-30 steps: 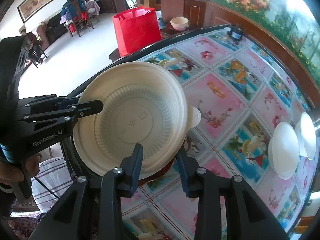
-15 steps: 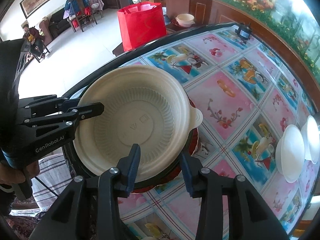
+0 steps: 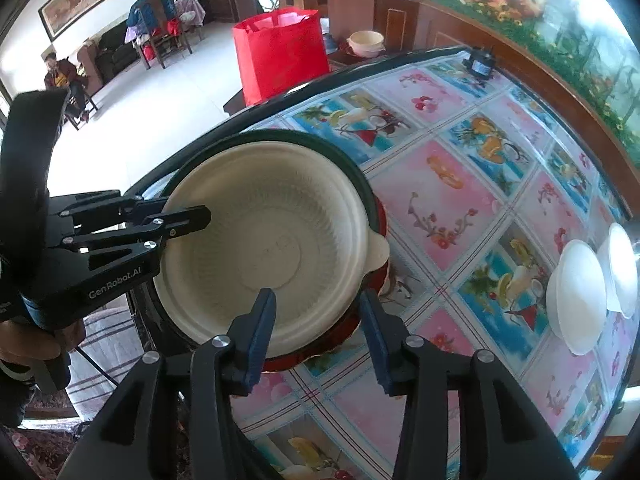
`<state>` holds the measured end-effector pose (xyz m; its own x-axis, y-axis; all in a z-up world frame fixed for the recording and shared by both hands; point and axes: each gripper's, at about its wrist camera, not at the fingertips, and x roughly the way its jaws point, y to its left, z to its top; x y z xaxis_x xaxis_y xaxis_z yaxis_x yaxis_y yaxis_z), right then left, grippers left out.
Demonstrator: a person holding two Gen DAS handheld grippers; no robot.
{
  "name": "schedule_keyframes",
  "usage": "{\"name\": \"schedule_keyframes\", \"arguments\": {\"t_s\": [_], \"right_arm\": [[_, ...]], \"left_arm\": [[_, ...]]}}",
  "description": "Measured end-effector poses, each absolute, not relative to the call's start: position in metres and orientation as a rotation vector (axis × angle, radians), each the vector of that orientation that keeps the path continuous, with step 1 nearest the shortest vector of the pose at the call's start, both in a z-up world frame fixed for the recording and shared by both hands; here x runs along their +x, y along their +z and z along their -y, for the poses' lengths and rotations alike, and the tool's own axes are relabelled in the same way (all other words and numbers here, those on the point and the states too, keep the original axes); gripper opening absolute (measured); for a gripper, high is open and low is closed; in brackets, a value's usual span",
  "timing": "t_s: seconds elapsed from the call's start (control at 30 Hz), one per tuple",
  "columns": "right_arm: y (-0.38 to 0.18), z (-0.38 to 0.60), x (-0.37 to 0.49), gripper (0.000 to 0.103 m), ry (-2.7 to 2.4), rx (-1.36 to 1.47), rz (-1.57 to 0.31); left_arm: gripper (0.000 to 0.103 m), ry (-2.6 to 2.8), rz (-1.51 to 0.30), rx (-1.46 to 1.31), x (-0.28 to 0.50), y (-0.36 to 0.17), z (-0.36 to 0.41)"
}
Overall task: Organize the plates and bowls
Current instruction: 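Lower the beige plate into the green basin with both tools, then open both tools and withdraw them from the beige plate, then grasp the rim of the white bowl with both tools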
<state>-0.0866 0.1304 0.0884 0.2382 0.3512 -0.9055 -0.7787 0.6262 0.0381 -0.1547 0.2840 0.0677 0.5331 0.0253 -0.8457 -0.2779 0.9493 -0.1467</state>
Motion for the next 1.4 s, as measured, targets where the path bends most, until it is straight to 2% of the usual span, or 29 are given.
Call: {"name": "schedule_keyframes", "arguments": {"t_s": [0.13,0.27,0.37,0.47,0.53,0.6,0.7,0.9,1.1,1.3,1.4], "right_arm": [[0.088,-0.125,-0.085,0.047,0.824,-0.445,-1.066],[0.084,-0.118,-0.085,0.056,0.819,-0.400,-1.065],[0.084,-0.109,-0.087,0.063,0.815,-0.336,-1.053],[0.085,-0.098,-0.089,0.074,0.799,-0.261,-1.027],[0.084,-0.092,-0.091,0.075,0.787,-0.231,-1.013],[0.084,-0.086,-0.093,0.079,0.782,-0.195,-1.013],[0.084,-0.069,-0.095,0.079,0.765,-0.131,-1.007],[0.087,-0.019,-0.090,0.080,0.653,-0.035,-1.004],[0.082,0.046,-0.076,0.081,0.510,0.161,-1.089],[0.081,0.097,-0.071,0.081,0.387,0.238,-1.044],[0.083,0.115,-0.066,0.081,0.317,0.183,-0.999]], "left_arm": [[0.018,0.218,-0.965,-0.224,-0.156,0.070,-0.279],[0.022,0.255,-0.935,-0.200,-0.157,0.070,-0.279],[0.030,0.264,-0.903,-0.199,-0.159,0.072,-0.279],[0.043,0.267,-0.876,-0.201,-0.160,0.074,-0.273],[0.053,0.278,-0.849,-0.190,-0.161,0.078,-0.267],[0.057,0.281,-0.809,-0.178,-0.163,0.085,-0.260],[0.062,0.254,-0.771,-0.194,-0.163,0.091,-0.249],[0.062,0.156,-0.751,-0.186,-0.153,0.095,-0.215],[0.062,0.041,-0.678,-0.130,-0.142,0.101,-0.174],[0.062,-0.040,-0.718,-0.113,-0.119,0.099,-0.141],[0.062,-0.061,-0.733,-0.068,-0.107,0.098,-0.118]]}}
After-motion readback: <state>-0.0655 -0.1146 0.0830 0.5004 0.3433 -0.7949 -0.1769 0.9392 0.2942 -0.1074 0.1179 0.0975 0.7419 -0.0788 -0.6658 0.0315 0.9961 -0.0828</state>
